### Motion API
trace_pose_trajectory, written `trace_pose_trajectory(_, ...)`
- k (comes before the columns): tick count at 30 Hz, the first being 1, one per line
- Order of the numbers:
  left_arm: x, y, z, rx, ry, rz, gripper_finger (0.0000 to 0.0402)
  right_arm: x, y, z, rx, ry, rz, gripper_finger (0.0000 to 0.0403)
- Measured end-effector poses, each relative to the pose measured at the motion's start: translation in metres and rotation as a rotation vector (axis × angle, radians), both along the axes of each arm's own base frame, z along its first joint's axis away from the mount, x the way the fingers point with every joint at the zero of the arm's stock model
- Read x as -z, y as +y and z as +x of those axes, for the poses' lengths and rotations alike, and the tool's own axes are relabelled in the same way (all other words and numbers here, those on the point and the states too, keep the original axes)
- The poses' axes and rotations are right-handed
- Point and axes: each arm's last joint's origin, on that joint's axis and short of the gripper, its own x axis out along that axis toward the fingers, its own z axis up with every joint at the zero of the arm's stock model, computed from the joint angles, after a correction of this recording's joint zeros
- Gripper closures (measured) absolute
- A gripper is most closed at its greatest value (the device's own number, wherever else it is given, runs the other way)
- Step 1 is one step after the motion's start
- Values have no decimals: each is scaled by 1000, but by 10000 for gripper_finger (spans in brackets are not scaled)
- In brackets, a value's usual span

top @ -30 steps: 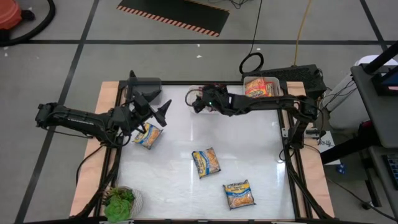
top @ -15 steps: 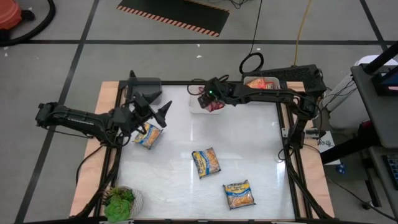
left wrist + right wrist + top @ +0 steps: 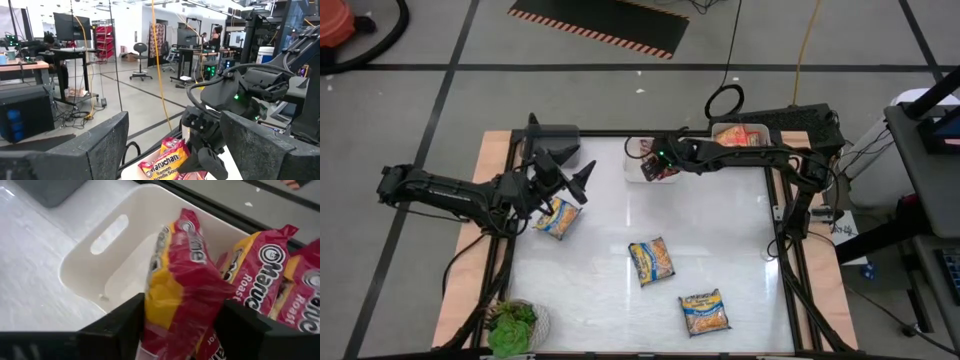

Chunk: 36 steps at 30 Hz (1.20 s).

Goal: Sort Maruchan noodles
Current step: Put the red noodle pack into the white bin

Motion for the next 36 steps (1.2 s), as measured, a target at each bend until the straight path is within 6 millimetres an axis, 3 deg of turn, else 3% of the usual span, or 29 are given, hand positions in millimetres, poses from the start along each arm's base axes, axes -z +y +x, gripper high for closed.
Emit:
trace_pose_trajectory(9,0,0,0,0,-1,0,85,-8,2,10,-56,-86,-77,320)
trace_pose_trajectory(13,0,0,0,0,0,0,85,-8,3,11,-67,-81,-88,352)
trace_pose_trajectory(18,0,0,0,0,2,0,85,-10,7,13,-68,-80,-125,358)
trace_pose_trajectory(23,1,0,0,0,6,1,85,-27,20,18,-75,-150,-227,359)
trace_pose_trajectory(31,1,-1,0,7,13,1,85,-39,68,23,75,-89,-481,359)
trace_pose_trajectory(36,0,-1,0,7,-4,-1,85,-26,91,35,202,-53,-643,359)
